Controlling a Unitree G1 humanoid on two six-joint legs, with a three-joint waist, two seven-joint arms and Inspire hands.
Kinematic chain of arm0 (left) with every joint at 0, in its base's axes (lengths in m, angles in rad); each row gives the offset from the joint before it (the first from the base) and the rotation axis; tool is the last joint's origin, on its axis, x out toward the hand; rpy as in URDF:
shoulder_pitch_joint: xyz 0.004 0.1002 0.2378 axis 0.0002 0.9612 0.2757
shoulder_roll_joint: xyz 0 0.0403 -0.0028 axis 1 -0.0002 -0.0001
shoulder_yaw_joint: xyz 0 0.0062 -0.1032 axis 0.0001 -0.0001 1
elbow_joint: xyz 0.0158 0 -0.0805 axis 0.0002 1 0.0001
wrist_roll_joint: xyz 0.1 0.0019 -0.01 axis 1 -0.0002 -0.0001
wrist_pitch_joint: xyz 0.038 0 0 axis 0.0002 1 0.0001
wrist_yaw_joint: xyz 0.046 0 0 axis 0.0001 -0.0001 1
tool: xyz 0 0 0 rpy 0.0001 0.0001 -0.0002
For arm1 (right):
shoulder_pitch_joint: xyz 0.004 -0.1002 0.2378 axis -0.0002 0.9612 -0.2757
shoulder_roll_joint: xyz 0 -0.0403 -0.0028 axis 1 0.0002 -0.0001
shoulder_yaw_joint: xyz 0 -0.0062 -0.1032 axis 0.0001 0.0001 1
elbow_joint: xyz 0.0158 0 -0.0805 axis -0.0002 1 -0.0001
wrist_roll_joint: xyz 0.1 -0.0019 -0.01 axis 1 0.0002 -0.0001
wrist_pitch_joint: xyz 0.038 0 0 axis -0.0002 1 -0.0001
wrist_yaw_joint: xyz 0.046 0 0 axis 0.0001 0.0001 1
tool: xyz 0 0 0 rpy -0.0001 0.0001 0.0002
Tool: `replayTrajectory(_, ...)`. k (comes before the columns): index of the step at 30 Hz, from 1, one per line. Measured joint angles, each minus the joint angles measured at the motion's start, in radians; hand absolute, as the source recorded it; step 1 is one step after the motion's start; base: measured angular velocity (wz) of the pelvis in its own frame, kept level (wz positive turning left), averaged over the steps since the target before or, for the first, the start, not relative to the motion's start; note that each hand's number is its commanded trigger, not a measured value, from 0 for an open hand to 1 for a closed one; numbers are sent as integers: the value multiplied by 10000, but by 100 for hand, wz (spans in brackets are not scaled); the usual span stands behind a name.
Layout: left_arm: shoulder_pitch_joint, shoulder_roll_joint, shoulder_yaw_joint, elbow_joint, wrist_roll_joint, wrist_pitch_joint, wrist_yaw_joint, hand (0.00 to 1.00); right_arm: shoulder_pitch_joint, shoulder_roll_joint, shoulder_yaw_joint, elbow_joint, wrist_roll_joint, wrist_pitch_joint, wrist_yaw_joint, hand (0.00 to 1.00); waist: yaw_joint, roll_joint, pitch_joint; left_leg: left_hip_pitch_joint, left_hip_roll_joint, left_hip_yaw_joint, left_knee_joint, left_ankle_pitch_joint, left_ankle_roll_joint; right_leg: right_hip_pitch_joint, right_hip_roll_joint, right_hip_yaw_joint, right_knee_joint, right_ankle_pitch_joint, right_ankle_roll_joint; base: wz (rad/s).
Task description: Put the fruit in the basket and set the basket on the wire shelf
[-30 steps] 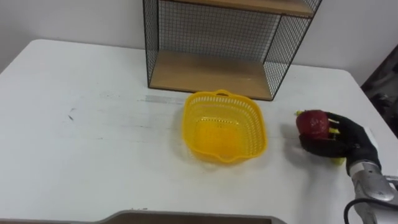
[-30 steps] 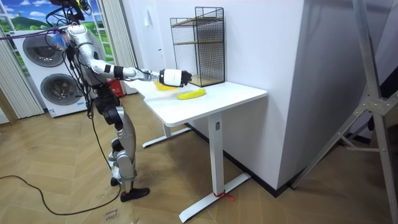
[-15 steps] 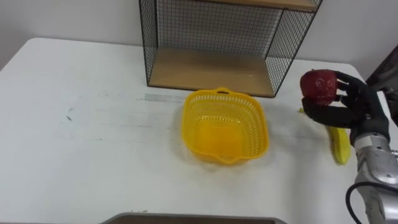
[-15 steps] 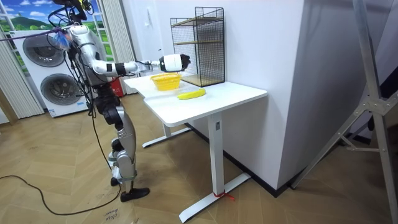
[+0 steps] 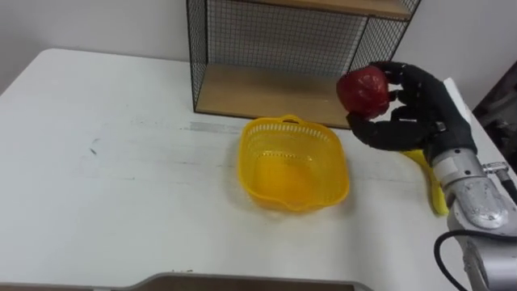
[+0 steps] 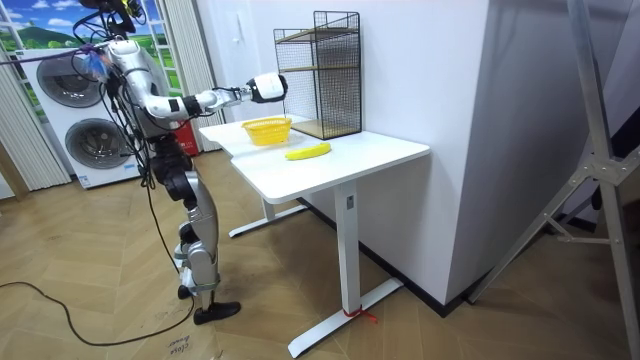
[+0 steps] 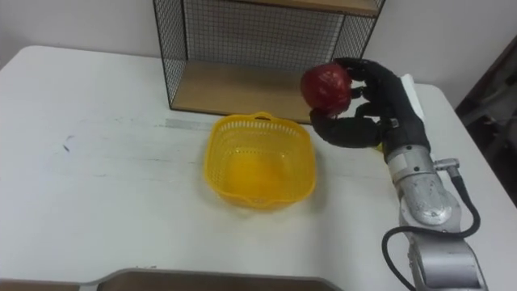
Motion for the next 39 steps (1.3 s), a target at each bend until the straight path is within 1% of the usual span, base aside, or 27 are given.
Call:
replayTrajectory(10,-195,2,-218,-4,-2,-92,14,0,-3,-20,70,-31,-594,1,759,100,14,-10,16,-80,0,7,-64,0,0,-121,12,20,5,0,0,0)
replayTrajectory(11,-224,4,-218,-4,-2,-136,36,0,-3,-20,71,-54,-677,1,818,68,15,-8,20,-84,1,8,-71,0,0,-127,12,19,3,0,0,0)
replayTrajectory(12,-254,5,-219,-4,0,-190,53,0,-3,-20,71,-74,-725,1,866,46,15,3,27,-84,1,8,-76,0,0,-126,11,19,0,0,0,0)
replayTrajectory(13,-271,6,-219,-4,0,-219,58,0,-3,-20,72,-84,-738,1,877,40,15,9,32,-84,1,8,-79,0,0,-126,11,19,-1,0,0,0)
replayTrajectory(14,-276,6,-221,-2,0,-251,59,0,-3,-20,71,-107,-739,1,880,16,19,20,44,-83,1,9,-86,0,0,-126,11,19,-1,0,0,0)
replayTrajectory(15,-294,6,-222,-2,0,-255,64,0,-3,-20,72,-155,-740,1,885,0,19,25,59,-84,1,9,-88,0,0,-127,11,20,-3,0,0,0)
replayTrajectory(18,-365,6,-225,0,-1,-259,116,0,-1,-20,76,-237,-740,-2,976,0,14,55,82,-85,2,12,-93,0,0,-127,13,20,-11,0,0,0)
replayTrajectory(22,-408,9,-329,5,-1,-255,220,0,-1,-20,85,-237,-829,1,1033,0,10,48,83,-87,2,11,-93,0,0,-133,13,36,-10,0,0,0)
replayTrajectory(30,-365,5,-417,8,-2,-252,228,0,-1,-19,85,-237,-948,1,1075,0,17,26,59,-75,2,8,-87,0,0,-119,14,40,-9,0,0,0)
replayTrajectory(38,-290,5,-418,8,-2,-250,228,0,-1,-19,85,-237,-954,1,1075,0,19,22,54,-71,2,5,-82,0,0,-111,14,40,-9,0,0,0)
replayTrajectory(39,-278,5,-418,8,-2,-250,227,0,0,-19,85,-237,-949,1,1075,0,5,6,43,-64,3,5,-77,0,0,-100,12,33,-10,0,0,0)
